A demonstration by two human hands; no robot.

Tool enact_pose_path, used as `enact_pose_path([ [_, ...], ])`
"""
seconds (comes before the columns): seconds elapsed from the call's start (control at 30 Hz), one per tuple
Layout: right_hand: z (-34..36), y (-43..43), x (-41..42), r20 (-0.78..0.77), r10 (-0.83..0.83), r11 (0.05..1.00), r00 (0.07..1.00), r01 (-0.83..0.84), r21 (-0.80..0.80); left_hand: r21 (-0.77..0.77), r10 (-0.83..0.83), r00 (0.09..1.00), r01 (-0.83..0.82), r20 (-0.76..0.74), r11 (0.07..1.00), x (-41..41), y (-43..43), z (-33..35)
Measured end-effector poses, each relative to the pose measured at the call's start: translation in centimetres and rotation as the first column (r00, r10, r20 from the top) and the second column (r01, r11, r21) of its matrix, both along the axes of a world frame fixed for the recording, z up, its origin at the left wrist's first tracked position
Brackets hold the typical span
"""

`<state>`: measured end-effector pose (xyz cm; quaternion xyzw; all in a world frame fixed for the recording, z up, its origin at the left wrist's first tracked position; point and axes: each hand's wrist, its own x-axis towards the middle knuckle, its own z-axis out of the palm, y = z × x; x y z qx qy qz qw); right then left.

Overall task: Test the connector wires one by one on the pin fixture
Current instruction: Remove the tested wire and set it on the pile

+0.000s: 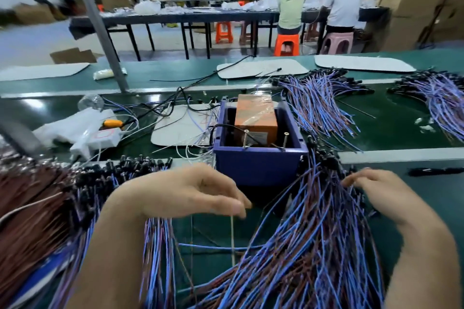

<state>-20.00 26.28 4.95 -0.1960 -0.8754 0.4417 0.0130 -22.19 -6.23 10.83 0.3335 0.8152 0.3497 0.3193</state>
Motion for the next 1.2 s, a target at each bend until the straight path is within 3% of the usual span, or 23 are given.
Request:
enact_pose_path([
  [0.03, 0.0, 0.0, 0.0, 0.002, 0.001, 1.000, 1.000, -0.001, -0.003, -0.064, 0.153, 0.983, -0.161, -0.105, 0.985, -1.2, -0.4, -1.2],
  [0.1, 0.2, -0.2, 0.0, -0.007, 0.007, 1.000, 1.000, -0.007, -0.010, -0.253, 0.419, 0.812, -0.541, -0.407, 0.802, -3.6, -1.6, -3.5],
  [0.17, 0.4, -0.3, -0.1, -0.018, 0.019, 0.999, 1.000, -0.020, -0.026, -0.340, 0.472, 0.713, -0.679, -0.518, 0.651, -5.3, -2.4, -6.1],
  [0.23, 0.6, -0.6, 0.0, -0.011, 0.039, 0.998, 0.999, -0.040, -0.040, -0.347, 0.520, 0.691, -0.712, -0.503, 0.610, -6.4, -2.7, -8.6],
  [0.37, 1.1, -1.7, 0.0, 0.003, 0.104, 0.992, 0.995, -0.104, -0.069, -0.170, 0.655, 0.544, -0.821, -0.525, 0.545, -7.1, -2.7, -10.8],
  [0.47, 1.8, -3.2, 0.1, -0.008, 0.192, 0.979, 0.981, -0.192, -0.065, -0.027, 0.695, 0.502, -0.820, -0.514, 0.572, -7.1, -2.5, -9.6],
  [0.6, 3.3, -5.8, 0.2, -0.105, 0.228, 0.965, 0.968, -0.239, -0.112, 0.376, 0.805, 0.399, -0.732, -0.438, 0.568, -5.4, -1.0, -5.4],
  [0.67, 4.2, -7.5, 0.3, -0.141, 0.261, 0.923, 0.955, -0.290, -0.252, 0.551, 0.831, 0.420, -0.622, -0.365, 0.557, -3.7, 0.3, -3.0],
  [0.8, 5.5, -11.3, 0.9, -0.163, 0.457, 0.651, 0.875, -0.453, -0.609, 0.771, 0.739, 0.652, -0.380, -0.168, 0.510, 0.1, 3.6, 0.1],
  [0.9, 5.7, -12.8, 0.8, -0.246, 0.434, 0.526, 0.867, -0.466, -0.712, 0.843, 0.639, 0.760, -0.261, -0.121, 0.470, 1.9, 5.5, 0.4],
  [1.07, 5.8, -11.1, 0.8, -0.415, 0.225, 0.533, 0.882, -0.468, -0.705, 0.934, 0.511, 0.857, -0.127, -0.066, 0.334, 2.5, 5.6, 0.8],
  [1.2, 6.1, -9.1, 1.6, -0.496, 0.219, 0.565, 0.841, -0.523, -0.638, 0.950, 0.600, 0.800, -0.184, -0.005, 0.254, 2.2, 5.5, 0.8],
])
